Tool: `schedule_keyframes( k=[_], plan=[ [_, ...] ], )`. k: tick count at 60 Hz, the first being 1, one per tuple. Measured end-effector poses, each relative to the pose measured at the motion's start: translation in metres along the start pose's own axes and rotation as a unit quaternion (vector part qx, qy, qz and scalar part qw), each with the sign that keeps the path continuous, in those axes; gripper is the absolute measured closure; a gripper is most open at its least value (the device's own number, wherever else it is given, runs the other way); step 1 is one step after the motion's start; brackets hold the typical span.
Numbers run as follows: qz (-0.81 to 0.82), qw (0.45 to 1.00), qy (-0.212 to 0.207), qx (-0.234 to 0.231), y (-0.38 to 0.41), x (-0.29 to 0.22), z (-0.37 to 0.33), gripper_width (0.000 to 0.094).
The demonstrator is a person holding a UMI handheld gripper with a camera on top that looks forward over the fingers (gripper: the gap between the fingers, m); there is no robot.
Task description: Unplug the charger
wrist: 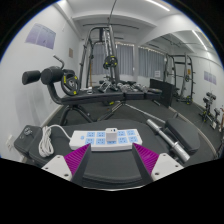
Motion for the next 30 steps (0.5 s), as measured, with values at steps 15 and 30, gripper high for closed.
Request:
schedule_keyframes(
  k=[15, 30],
  plan=[
    [-0.003, 1.0, -0.011, 0.0, -0.004, -0.005, 0.098, 0.008],
    [-0.021, 1.0, -0.002, 0.001, 0.0, -0.005, 0.161, 0.0112]
  ],
)
Point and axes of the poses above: the point between the fingertips, and its own axes, seen from behind it with the camera up: y to the left, x down, z forward, the way the camera looks, the point moved 1 cm from there along -z, backward, against the way the camera looks, and after that the axes turned 1 degree about -z, right-handed, at the moved point
